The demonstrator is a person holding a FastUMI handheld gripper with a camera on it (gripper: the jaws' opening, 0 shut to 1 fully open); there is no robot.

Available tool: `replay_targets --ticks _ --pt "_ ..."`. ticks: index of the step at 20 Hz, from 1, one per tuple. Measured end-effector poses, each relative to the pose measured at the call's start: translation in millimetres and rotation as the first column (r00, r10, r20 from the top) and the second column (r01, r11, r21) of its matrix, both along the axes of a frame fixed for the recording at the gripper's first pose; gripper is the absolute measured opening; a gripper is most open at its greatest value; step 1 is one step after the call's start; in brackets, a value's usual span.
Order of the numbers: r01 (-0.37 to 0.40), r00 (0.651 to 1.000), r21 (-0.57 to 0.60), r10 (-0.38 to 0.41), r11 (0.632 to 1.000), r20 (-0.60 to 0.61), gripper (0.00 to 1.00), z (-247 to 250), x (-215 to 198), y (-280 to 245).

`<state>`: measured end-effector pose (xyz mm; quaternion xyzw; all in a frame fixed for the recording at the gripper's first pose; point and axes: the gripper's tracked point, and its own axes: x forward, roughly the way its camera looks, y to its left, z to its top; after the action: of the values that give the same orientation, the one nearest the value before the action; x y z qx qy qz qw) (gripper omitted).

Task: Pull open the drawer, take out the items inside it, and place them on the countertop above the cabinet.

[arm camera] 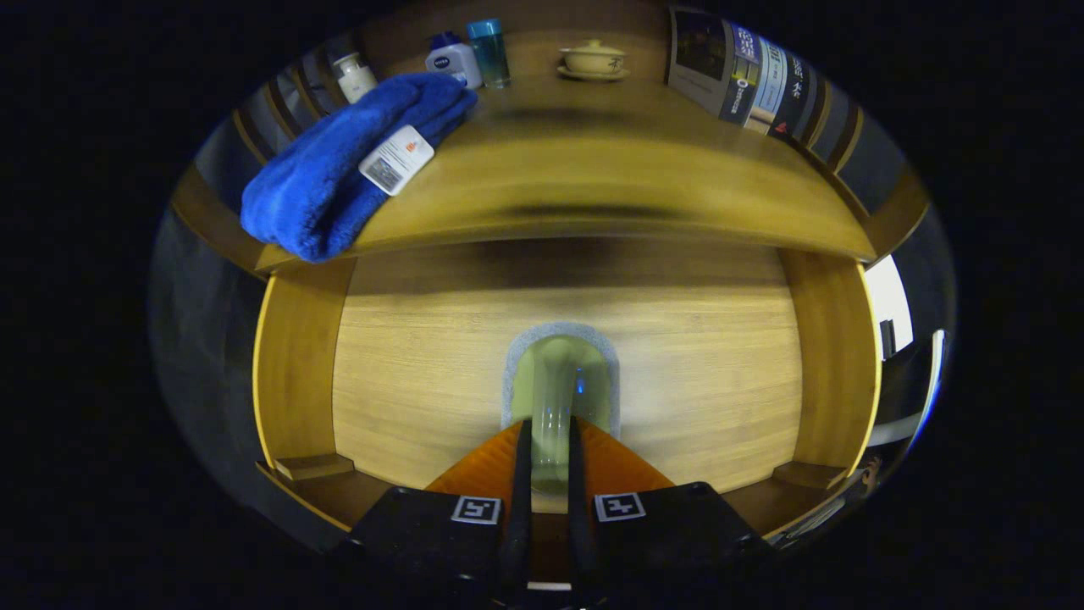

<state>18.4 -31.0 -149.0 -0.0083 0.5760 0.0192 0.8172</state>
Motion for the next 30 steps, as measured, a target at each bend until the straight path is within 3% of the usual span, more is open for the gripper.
replay_targets --ticks 8,16,24,30 --pt "-0.019 0.996 -0.026 0.021 0.999 0.085 0.27 82.0 5.3 -11.5" --pt "0.006 0.991 -0.057 0.002 0.998 0.134 0.27 118.2 77.0 -12.3" --pt "0.038 0.994 -0.08 -0.03 0.996 0.101 0.27 100.8 143.1 -9.5" --pt "0.066 0.991 -0.072 -0.057 0.995 0.117 0.27 92.9 164.5 -13.9"
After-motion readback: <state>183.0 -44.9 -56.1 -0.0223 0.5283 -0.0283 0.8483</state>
